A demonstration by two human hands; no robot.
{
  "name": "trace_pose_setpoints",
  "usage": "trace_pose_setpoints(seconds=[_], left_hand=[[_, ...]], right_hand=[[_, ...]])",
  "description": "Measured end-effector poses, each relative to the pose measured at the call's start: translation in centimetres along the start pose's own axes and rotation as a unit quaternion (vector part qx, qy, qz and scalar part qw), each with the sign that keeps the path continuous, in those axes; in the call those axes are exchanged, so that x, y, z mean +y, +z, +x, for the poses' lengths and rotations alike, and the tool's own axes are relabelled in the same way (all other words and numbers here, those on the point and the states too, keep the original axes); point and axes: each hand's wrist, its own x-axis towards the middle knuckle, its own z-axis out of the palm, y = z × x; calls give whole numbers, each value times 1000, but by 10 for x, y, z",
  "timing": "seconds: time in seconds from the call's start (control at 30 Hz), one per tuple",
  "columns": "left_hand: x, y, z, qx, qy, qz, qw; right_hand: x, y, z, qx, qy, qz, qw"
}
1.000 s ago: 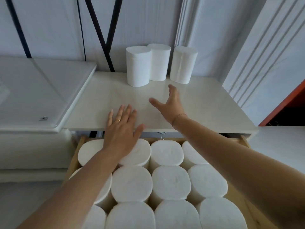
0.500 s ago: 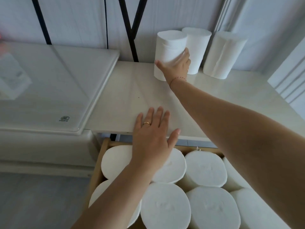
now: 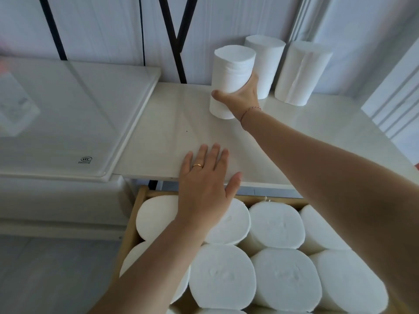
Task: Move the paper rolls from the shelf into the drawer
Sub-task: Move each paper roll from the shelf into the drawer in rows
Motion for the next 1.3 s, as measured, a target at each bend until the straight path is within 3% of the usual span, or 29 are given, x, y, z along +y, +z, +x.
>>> trace_pose_setpoints(seconds=[0.27, 0.6, 0.77, 0.93, 1.03, 1.3], left_hand=[[1, 2, -1, 23, 3, -6, 1000], [10, 3, -5, 6, -15, -1, 1000], [64, 7, -28, -56, 91, -43, 993], [126, 8, -44, -147, 200, -91, 964], [147, 15, -53, -194, 219, -74, 953], [147, 21, -58, -180, 229, -48, 955]], right_hand=[[13, -66, -70, -37, -37, -2, 999], [10, -140, -151, -12, 2, -12, 1000], [18, -191, -185, 4, 29, -10, 1000], [32, -242, -213, 74, 28, -43, 996], [43, -263, -229, 120, 39, -45, 991], [80, -271, -253, 181, 126, -62, 974]])
